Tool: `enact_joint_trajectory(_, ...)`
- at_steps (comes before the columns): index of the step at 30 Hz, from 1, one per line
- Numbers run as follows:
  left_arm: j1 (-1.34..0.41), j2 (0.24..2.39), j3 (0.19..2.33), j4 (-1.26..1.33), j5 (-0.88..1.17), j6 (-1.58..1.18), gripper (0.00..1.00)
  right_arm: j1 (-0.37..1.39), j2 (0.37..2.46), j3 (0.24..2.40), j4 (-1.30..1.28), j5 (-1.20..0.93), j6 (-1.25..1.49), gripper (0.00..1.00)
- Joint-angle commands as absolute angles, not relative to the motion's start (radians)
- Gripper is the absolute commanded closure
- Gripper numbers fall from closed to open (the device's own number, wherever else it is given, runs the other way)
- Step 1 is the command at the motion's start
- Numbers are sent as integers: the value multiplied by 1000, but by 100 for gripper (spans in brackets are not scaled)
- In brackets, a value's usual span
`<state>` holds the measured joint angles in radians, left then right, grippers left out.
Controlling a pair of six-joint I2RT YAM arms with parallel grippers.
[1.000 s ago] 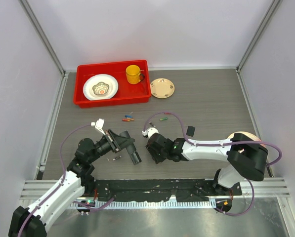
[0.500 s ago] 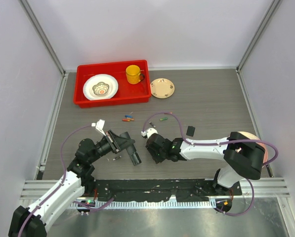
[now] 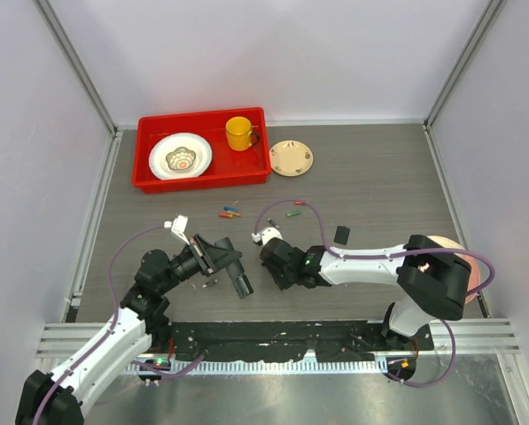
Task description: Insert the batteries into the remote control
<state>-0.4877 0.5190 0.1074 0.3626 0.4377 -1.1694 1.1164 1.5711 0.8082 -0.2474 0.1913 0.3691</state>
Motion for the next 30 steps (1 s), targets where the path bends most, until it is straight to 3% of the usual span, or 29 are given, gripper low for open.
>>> enact_joint_trajectory(1,-482,544,104,454,434,-1169,100,1120,1462,830,-236,270,400,99)
enact_joint_trajectory(6,-482,764,149,682,414,-1210,100,1120,1170,805,-175,328,442,99)
enact_joint_trajectory(14,-492,1046,248,991,394,-1285,100,1123,891,654,3,347,460,99)
enact_joint_trajectory(30,-506,1350,241,1483,405,-1426,100,1210,972,696,229,347,319,99)
